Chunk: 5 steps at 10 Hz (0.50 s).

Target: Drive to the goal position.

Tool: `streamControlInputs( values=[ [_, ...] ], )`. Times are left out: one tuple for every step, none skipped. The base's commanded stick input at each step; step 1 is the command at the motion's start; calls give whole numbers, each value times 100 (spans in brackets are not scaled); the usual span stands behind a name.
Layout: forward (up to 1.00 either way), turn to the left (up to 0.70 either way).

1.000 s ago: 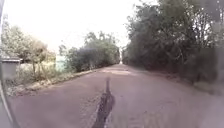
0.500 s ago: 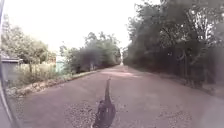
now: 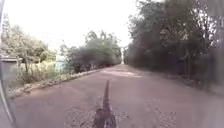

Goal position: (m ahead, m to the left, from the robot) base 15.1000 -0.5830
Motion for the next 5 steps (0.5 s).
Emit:
streamControlInputs(
  values=[
    [70, 0],
    [70, 0],
    [70, 0],
    [70, 0],
    [70, 0]
  ],
)
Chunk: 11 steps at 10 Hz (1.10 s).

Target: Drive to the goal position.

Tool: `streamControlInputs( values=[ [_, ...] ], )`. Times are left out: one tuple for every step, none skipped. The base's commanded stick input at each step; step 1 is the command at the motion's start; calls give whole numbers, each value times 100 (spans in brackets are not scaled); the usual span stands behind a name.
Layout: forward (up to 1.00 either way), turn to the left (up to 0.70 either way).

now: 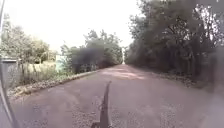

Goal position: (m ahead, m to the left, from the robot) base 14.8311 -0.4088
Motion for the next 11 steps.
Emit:
streamControlInputs(
  values=[
    [70, 0],
    [70, 0],
    [70, 0],
    [70, 0],
    [70, 0],
    [70, 0],
    [70, 0],
    [70, 0],
    [70, 0],
    [70, 0],
    [70, 0]
  ],
)
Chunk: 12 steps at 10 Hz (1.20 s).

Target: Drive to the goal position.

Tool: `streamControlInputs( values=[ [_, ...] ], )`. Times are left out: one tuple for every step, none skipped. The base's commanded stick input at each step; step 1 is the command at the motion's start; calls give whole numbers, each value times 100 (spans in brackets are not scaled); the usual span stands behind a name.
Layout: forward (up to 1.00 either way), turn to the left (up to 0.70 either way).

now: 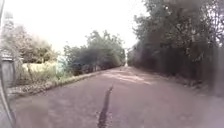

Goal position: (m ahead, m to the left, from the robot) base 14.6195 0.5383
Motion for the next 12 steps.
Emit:
streamControlInputs(
  values=[
    [70, 0],
    [70, 0],
    [70, 0],
    [70, -29],
    [70, -31],
    [70, -27],
    [70, -16],
    [70, -3],
    [70, 0],
    [70, 0],
    [70, -7],
    [70, -19]
  ],
)
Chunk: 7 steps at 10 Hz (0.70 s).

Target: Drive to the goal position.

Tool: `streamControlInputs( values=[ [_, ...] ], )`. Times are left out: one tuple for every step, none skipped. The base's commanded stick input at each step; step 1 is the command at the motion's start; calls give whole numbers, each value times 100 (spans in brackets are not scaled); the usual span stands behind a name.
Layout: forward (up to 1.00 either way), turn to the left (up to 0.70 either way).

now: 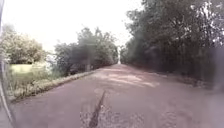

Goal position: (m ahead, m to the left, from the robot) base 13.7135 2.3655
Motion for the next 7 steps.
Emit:
streamControlInputs(
  values=[
    [70, -24],
    [70, -26],
    [70, -20],
    [70, -5],
    [70, 0],
    [70, 0],
    [70, 0]
  ],
)
